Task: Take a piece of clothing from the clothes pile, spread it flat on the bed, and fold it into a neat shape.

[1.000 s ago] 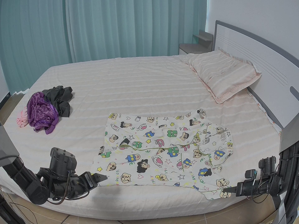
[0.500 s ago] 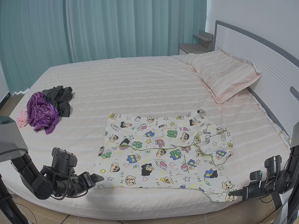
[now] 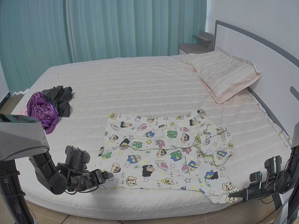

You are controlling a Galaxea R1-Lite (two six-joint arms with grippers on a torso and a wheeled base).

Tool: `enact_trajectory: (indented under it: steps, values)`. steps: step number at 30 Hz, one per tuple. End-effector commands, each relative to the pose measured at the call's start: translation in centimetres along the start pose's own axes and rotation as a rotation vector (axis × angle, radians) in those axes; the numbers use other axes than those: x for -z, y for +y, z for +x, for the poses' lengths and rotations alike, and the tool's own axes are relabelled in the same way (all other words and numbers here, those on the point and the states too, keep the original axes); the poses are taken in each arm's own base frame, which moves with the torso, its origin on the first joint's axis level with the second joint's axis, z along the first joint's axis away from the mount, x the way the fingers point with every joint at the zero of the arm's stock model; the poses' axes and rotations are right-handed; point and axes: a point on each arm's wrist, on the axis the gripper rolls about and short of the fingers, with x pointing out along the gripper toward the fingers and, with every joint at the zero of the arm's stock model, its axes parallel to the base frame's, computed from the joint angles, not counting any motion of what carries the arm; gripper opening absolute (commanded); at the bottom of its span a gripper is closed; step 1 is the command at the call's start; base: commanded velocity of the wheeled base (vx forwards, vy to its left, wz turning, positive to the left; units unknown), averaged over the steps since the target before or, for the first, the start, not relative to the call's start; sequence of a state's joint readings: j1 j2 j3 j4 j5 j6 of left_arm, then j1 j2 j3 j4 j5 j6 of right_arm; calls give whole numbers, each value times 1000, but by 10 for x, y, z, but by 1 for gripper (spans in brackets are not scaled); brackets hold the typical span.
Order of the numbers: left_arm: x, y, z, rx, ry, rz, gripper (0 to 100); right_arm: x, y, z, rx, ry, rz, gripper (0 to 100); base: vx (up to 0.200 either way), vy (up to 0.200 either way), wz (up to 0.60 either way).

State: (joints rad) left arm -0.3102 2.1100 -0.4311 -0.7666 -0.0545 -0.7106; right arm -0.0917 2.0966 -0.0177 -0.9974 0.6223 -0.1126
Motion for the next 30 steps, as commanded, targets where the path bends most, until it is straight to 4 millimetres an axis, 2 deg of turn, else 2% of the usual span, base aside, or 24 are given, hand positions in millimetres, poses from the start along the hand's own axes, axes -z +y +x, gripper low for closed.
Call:
enact_trajectory:
  steps: [1,16,24,25,30]
  values:
    - [5,5,14,-29,36,44,100,4,3,-1,-5,14,4,0,0,0,0]
    - [-2,0,26,-25,19,75,100,4,3,-1,-7,13,4,0,0,0,0]
    - [3,-2,31,-61,8,97,100,4,2,-1,-6,14,6,0,0,0,0]
    - [3,-2,31,-63,8,97,0,4,2,-1,-5,13,7,0,0,0,0]
    - [4,-1,31,-75,4,97,0,4,2,-1,-4,13,7,0,0,0,0]
